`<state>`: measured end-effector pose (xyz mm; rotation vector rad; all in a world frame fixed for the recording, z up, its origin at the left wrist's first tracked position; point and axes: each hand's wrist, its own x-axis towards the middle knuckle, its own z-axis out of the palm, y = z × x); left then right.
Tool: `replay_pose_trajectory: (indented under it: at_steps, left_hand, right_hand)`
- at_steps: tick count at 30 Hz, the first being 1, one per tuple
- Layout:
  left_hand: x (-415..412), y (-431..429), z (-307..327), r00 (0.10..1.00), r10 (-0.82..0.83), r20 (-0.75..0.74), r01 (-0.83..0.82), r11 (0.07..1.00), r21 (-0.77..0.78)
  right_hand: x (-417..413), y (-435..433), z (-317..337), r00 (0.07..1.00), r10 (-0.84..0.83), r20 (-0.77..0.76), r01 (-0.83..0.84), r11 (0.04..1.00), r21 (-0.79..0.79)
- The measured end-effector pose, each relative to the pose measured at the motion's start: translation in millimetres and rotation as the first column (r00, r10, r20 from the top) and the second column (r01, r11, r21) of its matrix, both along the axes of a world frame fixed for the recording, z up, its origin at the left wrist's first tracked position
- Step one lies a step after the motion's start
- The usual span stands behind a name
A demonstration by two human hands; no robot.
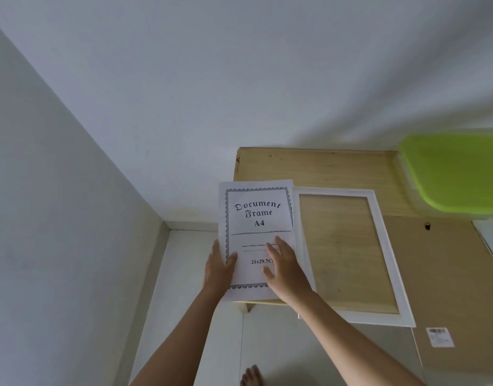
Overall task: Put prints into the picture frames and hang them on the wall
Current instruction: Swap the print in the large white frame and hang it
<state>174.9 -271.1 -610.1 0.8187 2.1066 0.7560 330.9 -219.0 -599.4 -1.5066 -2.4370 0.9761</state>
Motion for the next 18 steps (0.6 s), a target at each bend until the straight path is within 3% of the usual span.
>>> replay_pose_trajectory:
  at_steps: [7,18]
  left_hand:
    - [1.0,-3.6,3.7,0.993,0.095,0.066,-0.103,0.984,0.142]
    - [-5.6,-12.5,16.8,0.984,0.122,0.132,-0.153,0.955,0.255]
  right_hand:
    - [-4.1,-6.6,-5.9,0.998,0.029,0.062,-0.036,0.992,0.12]
    - [-2.1,-5.0,-4.0,0.995,0.017,0.099,-0.026,0.996,0.087]
